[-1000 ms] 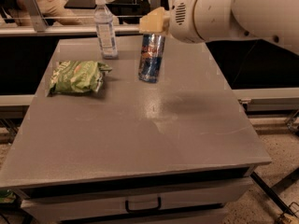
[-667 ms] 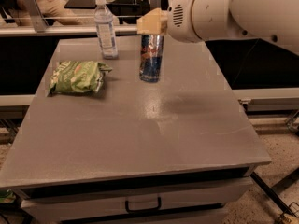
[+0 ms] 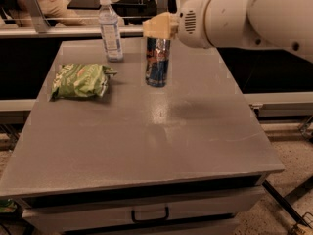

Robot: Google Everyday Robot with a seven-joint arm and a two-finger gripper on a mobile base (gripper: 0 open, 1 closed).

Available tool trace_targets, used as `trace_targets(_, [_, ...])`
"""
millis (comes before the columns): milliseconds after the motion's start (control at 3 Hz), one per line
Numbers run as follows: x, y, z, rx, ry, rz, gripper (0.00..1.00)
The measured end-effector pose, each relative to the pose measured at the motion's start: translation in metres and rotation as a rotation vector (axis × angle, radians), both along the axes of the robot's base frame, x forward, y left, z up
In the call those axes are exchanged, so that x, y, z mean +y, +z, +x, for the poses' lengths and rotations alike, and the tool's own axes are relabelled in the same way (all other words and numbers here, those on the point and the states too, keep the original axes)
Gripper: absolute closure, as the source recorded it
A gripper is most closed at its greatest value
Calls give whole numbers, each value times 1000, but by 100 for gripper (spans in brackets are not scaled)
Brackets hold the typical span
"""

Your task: Place redbull can upright

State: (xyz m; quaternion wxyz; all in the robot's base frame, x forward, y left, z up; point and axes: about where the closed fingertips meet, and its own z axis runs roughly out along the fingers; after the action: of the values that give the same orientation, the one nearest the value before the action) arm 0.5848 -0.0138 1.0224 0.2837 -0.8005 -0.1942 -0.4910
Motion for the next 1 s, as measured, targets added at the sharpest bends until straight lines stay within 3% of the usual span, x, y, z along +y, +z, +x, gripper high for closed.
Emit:
trace_targets(333, [3,-4,-13,-50,98,53,100])
trace_targets(667, [10,-15,-34,-188,211,36,100])
trace_targets(1000, [17,-27,-47,-295,275,-32,100])
